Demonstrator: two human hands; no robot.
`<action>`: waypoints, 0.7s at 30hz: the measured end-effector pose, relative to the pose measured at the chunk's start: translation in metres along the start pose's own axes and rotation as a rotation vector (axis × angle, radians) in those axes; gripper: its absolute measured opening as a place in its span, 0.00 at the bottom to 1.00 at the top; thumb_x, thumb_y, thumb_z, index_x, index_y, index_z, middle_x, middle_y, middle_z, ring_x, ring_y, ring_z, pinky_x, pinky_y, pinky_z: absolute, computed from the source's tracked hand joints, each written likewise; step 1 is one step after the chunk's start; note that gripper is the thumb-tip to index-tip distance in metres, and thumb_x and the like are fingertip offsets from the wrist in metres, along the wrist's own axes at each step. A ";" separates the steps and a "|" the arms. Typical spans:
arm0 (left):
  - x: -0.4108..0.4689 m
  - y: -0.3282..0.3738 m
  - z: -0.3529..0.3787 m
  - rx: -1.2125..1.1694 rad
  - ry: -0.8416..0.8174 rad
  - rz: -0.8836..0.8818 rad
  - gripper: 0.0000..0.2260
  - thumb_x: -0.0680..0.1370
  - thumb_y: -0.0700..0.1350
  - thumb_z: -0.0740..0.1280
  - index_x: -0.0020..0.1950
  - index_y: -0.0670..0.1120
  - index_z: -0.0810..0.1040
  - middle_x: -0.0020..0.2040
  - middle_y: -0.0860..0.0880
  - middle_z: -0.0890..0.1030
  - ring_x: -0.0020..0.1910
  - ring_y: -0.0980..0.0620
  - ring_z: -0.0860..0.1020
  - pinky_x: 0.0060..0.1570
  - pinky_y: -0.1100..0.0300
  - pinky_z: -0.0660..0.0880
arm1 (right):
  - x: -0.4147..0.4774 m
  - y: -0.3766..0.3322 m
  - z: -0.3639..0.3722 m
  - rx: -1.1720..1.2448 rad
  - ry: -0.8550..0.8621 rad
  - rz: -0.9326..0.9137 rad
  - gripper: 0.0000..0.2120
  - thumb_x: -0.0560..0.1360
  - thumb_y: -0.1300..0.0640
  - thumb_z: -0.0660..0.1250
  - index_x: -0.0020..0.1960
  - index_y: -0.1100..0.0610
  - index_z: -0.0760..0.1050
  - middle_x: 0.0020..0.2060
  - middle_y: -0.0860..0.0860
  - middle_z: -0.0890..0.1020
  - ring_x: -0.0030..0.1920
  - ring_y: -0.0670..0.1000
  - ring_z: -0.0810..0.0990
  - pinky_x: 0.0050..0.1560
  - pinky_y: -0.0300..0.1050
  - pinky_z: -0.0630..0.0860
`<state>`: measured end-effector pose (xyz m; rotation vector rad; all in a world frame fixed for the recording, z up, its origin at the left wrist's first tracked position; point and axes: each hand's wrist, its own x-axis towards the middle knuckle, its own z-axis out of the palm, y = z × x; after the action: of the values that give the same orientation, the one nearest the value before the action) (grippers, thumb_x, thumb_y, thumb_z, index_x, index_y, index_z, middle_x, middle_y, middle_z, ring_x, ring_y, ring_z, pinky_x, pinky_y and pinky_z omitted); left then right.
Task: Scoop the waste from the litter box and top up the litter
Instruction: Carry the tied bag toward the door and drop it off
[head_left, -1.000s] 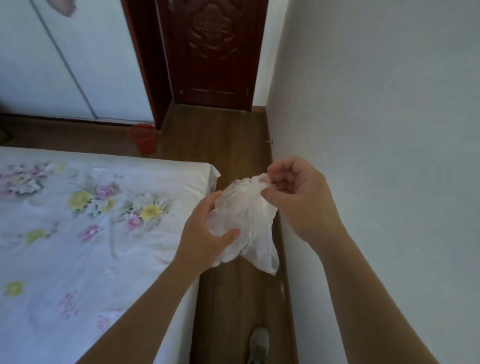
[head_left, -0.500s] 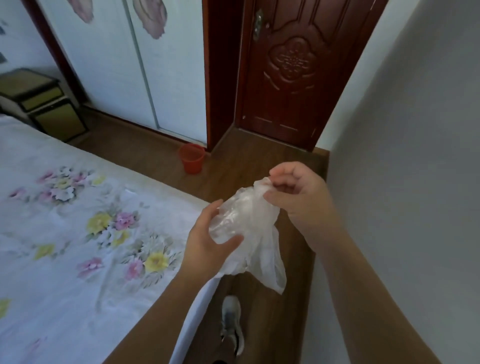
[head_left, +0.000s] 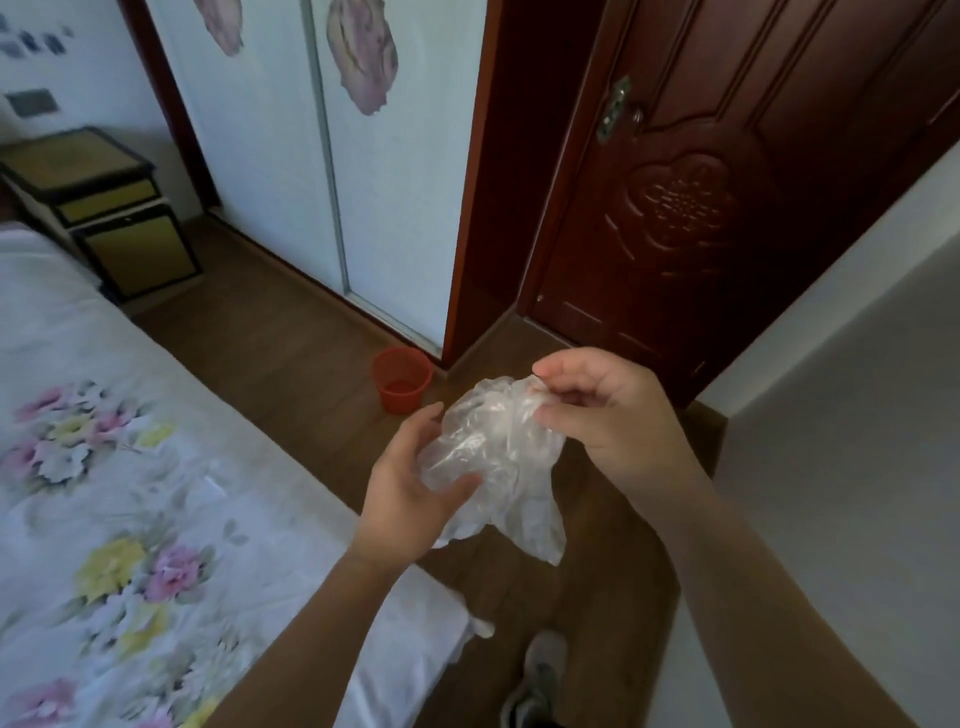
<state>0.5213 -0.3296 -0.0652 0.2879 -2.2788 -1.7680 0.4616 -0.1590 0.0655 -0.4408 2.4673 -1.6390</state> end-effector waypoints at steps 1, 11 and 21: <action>0.026 -0.002 0.006 0.013 0.024 -0.007 0.33 0.69 0.48 0.78 0.69 0.60 0.67 0.57 0.68 0.74 0.57 0.72 0.72 0.51 0.76 0.73 | 0.030 0.006 -0.004 -0.001 -0.025 -0.007 0.17 0.71 0.66 0.74 0.49 0.45 0.80 0.44 0.42 0.85 0.48 0.40 0.83 0.47 0.32 0.79; 0.263 -0.052 0.069 0.036 0.393 -0.123 0.27 0.69 0.48 0.77 0.66 0.56 0.72 0.56 0.64 0.78 0.57 0.64 0.77 0.54 0.65 0.78 | 0.326 0.078 -0.012 -0.067 -0.428 -0.070 0.10 0.73 0.62 0.74 0.49 0.47 0.80 0.43 0.43 0.85 0.48 0.40 0.83 0.49 0.37 0.79; 0.432 -0.119 0.068 0.157 0.591 -0.318 0.26 0.68 0.57 0.72 0.64 0.55 0.74 0.56 0.59 0.78 0.53 0.61 0.77 0.54 0.61 0.78 | 0.543 0.120 0.045 -0.200 -0.637 -0.080 0.11 0.73 0.62 0.73 0.45 0.46 0.79 0.44 0.42 0.83 0.48 0.39 0.81 0.44 0.31 0.73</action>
<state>0.0900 -0.4266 -0.1665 1.0940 -2.0016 -1.3702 -0.0590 -0.3296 -0.0409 -0.9297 2.1349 -1.0447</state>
